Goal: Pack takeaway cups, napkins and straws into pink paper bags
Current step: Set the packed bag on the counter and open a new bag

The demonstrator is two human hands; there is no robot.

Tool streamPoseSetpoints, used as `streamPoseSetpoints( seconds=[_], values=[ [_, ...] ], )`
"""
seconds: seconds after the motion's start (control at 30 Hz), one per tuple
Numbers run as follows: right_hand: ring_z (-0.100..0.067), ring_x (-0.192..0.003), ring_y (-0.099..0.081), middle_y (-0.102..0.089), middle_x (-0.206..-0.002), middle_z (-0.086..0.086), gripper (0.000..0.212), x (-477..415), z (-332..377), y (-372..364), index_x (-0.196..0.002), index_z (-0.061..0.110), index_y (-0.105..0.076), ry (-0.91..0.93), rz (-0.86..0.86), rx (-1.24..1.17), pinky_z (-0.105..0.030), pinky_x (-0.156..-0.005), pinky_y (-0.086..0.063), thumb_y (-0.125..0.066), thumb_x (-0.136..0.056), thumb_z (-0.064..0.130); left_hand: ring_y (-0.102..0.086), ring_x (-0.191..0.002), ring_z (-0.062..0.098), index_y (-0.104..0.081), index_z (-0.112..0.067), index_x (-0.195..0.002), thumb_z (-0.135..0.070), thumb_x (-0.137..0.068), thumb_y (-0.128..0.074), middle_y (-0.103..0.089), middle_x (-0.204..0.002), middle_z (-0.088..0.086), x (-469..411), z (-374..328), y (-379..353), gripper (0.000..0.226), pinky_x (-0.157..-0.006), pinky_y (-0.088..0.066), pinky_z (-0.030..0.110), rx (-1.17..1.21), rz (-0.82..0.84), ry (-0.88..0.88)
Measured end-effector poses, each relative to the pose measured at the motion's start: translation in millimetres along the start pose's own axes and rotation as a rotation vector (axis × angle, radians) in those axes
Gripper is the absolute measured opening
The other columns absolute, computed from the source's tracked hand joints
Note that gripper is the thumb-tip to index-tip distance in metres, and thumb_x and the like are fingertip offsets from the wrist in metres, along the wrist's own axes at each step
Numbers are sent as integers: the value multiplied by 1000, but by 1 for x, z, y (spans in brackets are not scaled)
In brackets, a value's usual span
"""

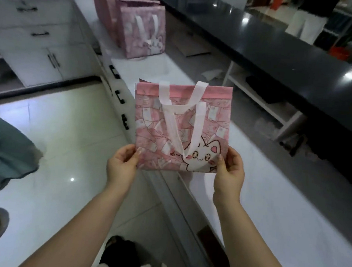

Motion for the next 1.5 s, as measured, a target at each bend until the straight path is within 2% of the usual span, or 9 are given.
streamPoseSetpoints(
  seconds=[0.13,0.27,0.4,0.53,0.7,0.8,1.0,1.27,1.5],
  values=[
    [-2,-90,-68,-73,-96,14,29,-5,-10,-107,-100,27,-65,10,65,4,-15,-67,-53,-56,-94,0,-66,-103,34,-66,-2,-111,-5,-90,-66,-70,-109,18,-65,-30,64,21,-94,-52,50,34,-57,-35],
    [-15,-97,-68,-73,-101,6,22,-6,-30,-213,-101,25,-66,-21,142,12,-32,-76,-57,-58,-94,6,-66,-89,25,-68,-19,-96,-5,-91,-65,-72,-95,9,-126,-65,130,16,-85,-55,45,48,-98,-71],
    [-4,-86,-70,-74,-93,11,20,-4,-42,-309,-98,23,-67,-33,181,-52,-16,-65,-54,-56,-96,6,-67,-91,29,-67,-19,-96,-5,-92,-64,-71,-100,17,-190,-92,184,15,-87,-55,49,47,-145,-86],
    [-3,-85,-70,-75,-93,11,20,-10,-54,-365,-100,22,-67,-56,165,-35,-14,-64,-53,-55,-96,6,-68,-91,28,-67,-24,-94,-7,-91,-65,-72,-97,12,-241,-107,212,17,-80,-57,41,67,-172,-73],
    [-5,-88,-69,-75,-94,11,23,-34,-62,-404,-99,22,-68,-50,107,-17,-14,-67,-52,-55,-96,4,-65,-79,18,-66,-26,-89,-6,-91,-64,-71,-87,4,-290,-118,215,20,-69,-57,30,75,-174,-53],
    [-13,-97,-69,-74,-100,6,23,-53,-61,-423,-97,25,-69,-47,98,-8,-25,-76,-55,-57,-96,6,-64,-77,16,-66,-22,-91,-4,-92,-63,-70,-88,5,-319,-125,206,18,-58,-54,19,97,-159,-50],
    [-23,-106,-66,-71,-112,-3,28,-113,-50,-474,-110,20,-66,23,163,22,-43,-88,-54,-51,-97,0,-67,-75,10,-67,-21,-94,-5,-92,-64,-71,-89,1,-393,-154,185,17,-60,-55,21,126,-154,-93],
    [-13,-110,-65,-67,-121,-5,41,-215,-38,-597,-113,22,-64,37,282,-141,-27,-89,-54,-48,-94,-11,-67,-75,8,-66,-23,-92,-3,-92,-63,-71,-84,-8,-521,-233,167,20,-62,-55,23,117,-190,-233],
    [-12,-106,-67,-73,-108,6,49,-306,11,-748,-106,29,-69,129,514,-171,-25,-82,-56,-48,-92,-12,-68,-83,13,-65,-26,-92,-4,-90,-66,-70,-91,-5,-648,-332,171,22,-72,-57,31,158,-260,-351]
  ],
)
Point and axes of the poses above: each hand's wrist, its own x-axis away from the middle knuckle, its own y-axis out of the back of the hand, z = x × y, the point moved 7 cm from there along -x, towards the middle knuckle
